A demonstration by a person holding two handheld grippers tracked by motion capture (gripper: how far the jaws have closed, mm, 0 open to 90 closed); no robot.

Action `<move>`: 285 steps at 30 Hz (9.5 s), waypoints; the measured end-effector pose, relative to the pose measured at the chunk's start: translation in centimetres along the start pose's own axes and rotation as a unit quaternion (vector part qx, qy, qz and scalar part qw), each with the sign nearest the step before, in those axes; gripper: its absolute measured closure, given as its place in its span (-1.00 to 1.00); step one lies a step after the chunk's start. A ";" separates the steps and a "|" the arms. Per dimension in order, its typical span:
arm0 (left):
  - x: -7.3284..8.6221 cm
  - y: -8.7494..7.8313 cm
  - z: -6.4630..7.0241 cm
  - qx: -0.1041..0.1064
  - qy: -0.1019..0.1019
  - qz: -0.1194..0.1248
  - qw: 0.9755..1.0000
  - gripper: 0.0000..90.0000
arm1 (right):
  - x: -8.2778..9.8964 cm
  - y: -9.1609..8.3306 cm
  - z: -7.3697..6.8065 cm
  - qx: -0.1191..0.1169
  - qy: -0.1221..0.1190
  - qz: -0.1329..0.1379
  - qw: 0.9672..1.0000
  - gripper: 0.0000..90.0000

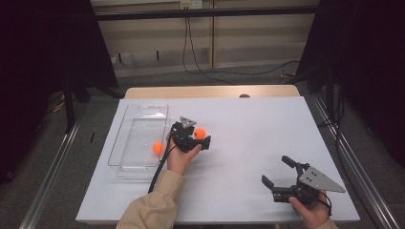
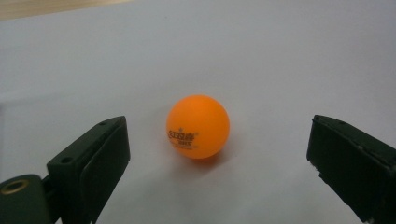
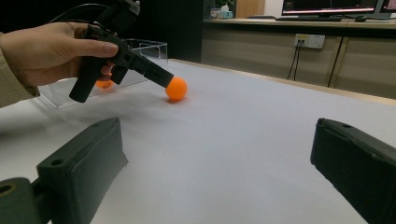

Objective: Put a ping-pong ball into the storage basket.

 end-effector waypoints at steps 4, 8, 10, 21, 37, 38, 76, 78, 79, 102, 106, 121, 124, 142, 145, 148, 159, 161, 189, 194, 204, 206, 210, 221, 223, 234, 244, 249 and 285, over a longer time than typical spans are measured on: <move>0.1 0.2 -0.1 0.000 -0.005 0.000 1.000 -0.86 | 0.0 0.0 0.0 -0.001 -0.001 0.001 1.000 -0.95; 0.0 0.3 -0.1 -0.006 0.000 -0.004 1.000 -0.86 | 0.0 0.0 -0.1 -0.001 -0.002 0.000 1.000 -0.95; -0.2 0.4 -0.1 -0.004 -0.001 -0.002 1.000 -0.86 | 0.0 0.0 -0.1 -0.001 -0.002 0.000 1.000 -0.95; -0.4 0.8 -0.1 -0.001 -0.007 -0.003 1.000 -0.86 | 0.0 0.0 -0.1 -0.002 -0.002 0.001 1.000 -0.95; -0.2 1.4 -0.7 -0.012 -0.010 -0.008 1.000 -0.86 | 0.0 0.0 -0.1 -0.003 -0.002 0.001 1.000 -0.95; -0.3 1.4 -0.7 -0.012 -0.010 -0.007 1.000 -0.86 | 0.0 0.0 -0.1 -0.003 -0.002 0.001 1.000 -0.95; 0.3 2.7 -1.5 -0.003 -0.029 -0.015 0.999 -0.72 | 0.0 0.0 -0.1 -0.003 0.000 0.001 1.000 -0.95; 0.3 2.7 -1.6 -0.005 -0.028 -0.017 0.999 -0.70 | 0.0 0.1 -0.1 -0.003 0.000 0.001 1.000 -0.95; 0.3 2.7 -1.6 -0.004 -0.029 -0.017 0.999 -0.70 | 0.0 0.1 -0.1 -0.003 -0.001 0.001 1.000 -0.95; 0.6 3.1 -1.6 -0.003 -0.028 -0.024 0.999 -0.27 | 0.0 0.1 -0.1 -0.004 0.000 0.000 1.000 -0.95; 0.7 3.2 -1.6 0.000 -0.028 -0.027 0.999 -0.18 | 0.0 0.1 -0.1 -0.003 0.001 0.001 1.000 -0.95; 0.9 3.1 -1.7 -0.002 -0.029 -0.034 0.999 0.13 | 0.0 0.1 -0.1 -0.003 0.003 0.001 1.000 -0.95; 0.9 3.1 -1.6 -0.001 -0.032 -0.035 0.999 0.13 | 0.0 0.1 -0.1 -0.003 0.002 0.001 1.000 -0.95; 0.9 2.6 -1.0 0.011 -0.042 -0.041 0.998 0.13 | 0.0 0.1 -0.1 -0.004 0.000 0.001 1.000 -0.95; 0.8 2.4 -0.9 0.013 -0.042 -0.041 0.998 0.13 | 0.0 0.1 -0.1 -0.004 -0.001 0.001 1.000 -0.95; 0.8 2.2 -0.8 0.013 -0.041 -0.043 0.998 0.13 | 0.0 0.1 -0.1 -0.004 -0.001 0.001 1.000 -0.95; 0.4 1.5 -0.5 0.018 -0.039 -0.041 0.998 0.13 | 0.0 0.1 -0.2 -0.004 -0.001 0.001 1.000 -0.95; 0.3 1.4 -0.3 0.020 -0.036 -0.041 0.998 0.13 | 0.0 0.1 -0.2 -0.005 -0.001 0.000 1.000 -0.95; -0.6 -0.7 -0.3 0.018 -0.030 -0.026 0.999 0.13 | 0.1 0.2 -0.3 -0.005 -0.002 -0.001 1.000 -0.95; -0.7 -1.0 -0.4 0.017 -0.030 -0.024 0.999 0.13 | 0.1 0.2 -0.3 -0.005 -0.003 0.000 1.000 -0.95; -0.8 -1.4 -0.2 0.020 -0.030 -0.024 0.999 0.13 | 0.1 0.2 -0.3 -0.006 -0.004 0.000 1.000 -0.95; -0.8 -1.5 -0.3 0.019 -0.029 -0.024 0.999 0.13 | 0.1 0.2 -0.4 -0.005 -0.002 -0.001 1.000 -0.95; -0.9 -1.8 -0.3 0.019 -0.028 -0.020 0.999 0.13 | 0.1 0.2 -0.3 -0.005 -0.002 -0.001 1.000 -0.95; -1.0 -2.5 -0.3 0.017 -0.024 -0.021 0.999 0.13 | 0.2 0.2 -0.4 -0.005 -0.003 -0.003 1.000 -0.95; -1.0 -2.6 -0.4 0.016 -0.024 -0.020 0.999 0.13 | 0.2 0.2 -0.4 -0.005 -0.004 -0.002 1.000 -0.95; -1.2 -3.5 -0.6 0.013 -0.023 -0.016 1.000 0.13 | 0.2 0.2 -0.4 -0.005 -0.004 -0.002 1.000 -0.95; -0.5 -4.0 -1.2 0.009 -0.030 -0.013 0.999 0.13 | 0.2 0.3 -0.4 -0.006 -0.005 -0.003 1.000 -0.95; -0.7 -4.5 -1.3 0.011 -0.032 -0.009 0.999 0.13 | 0.2 0.3 -0.4 -0.006 -0.005 -0.003 1.000 -0.95; -1.1 -6.0 -1.4 0.022 -0.052 -0.008 0.998 0.13 | 0.2 0.3 -0.5 -0.008 -0.006 -0.003 1.000 -0.95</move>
Point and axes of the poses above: each handheld gripper's, and its own axes: y roughly forward along the jaws, x roughly out of its underside, z roughly to its right, the point moved 10 cm from there along y, roughly forward along the jaws, and after that the axes turned 14 degrees about x, right-handed, at the moved point
